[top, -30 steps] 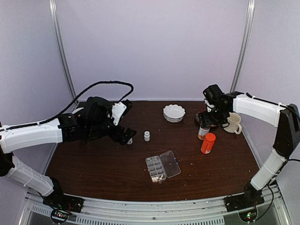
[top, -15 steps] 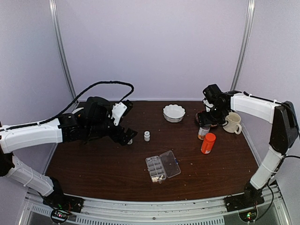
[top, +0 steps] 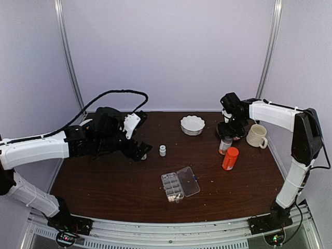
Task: Sort the pills into containers
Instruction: Pick up the pill bottle from the center of the board.
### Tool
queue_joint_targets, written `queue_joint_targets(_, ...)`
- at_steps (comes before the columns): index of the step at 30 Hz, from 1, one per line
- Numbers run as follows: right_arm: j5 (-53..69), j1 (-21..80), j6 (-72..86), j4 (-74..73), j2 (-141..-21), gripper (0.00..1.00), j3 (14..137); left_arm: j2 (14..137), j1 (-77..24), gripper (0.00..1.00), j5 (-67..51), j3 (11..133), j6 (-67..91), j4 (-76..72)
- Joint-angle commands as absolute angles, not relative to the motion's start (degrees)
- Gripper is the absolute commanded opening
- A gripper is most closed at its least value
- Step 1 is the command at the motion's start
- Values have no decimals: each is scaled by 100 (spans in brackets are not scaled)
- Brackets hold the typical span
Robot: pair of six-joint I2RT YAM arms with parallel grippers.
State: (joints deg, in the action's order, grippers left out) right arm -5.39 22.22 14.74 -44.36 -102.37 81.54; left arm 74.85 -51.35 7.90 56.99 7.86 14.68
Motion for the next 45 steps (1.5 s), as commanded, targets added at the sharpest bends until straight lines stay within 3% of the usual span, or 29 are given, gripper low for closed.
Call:
queue_joint_targets(1, -738, 2197, 1459, -4557, -10265, 67, 8316, 7310, -5101, 97, 819, 5643, 830, 1335)
queue_joint_targets(5, -807, 2198, 1459, -4613, -10288, 73, 8325, 7327, -5100, 97, 802, 5691, 819, 1362)
queue_joint_targets(20, -632, 2197, 1416, -4664, -10580, 51, 8700, 7086, -5098, 97, 900, 5661, 854, 1563)
queue_joint_targets(29, 184, 2338, 1281, -4752, -9651, 43, 8835, 6754, -5102, 97, 659, 5598, 866, 1510)
queue_joint_targets(41, 2043, 4234, 1968, -3506, -8037, 40, 8401, 5829, -5106, 96, 0, 5107, 524, 738)
queue_joint_targets(45, 2402, 4992, 2505, -2429, -7755, 40, 8170, 5280, -5115, 98, -204, 4315, 309, -452)
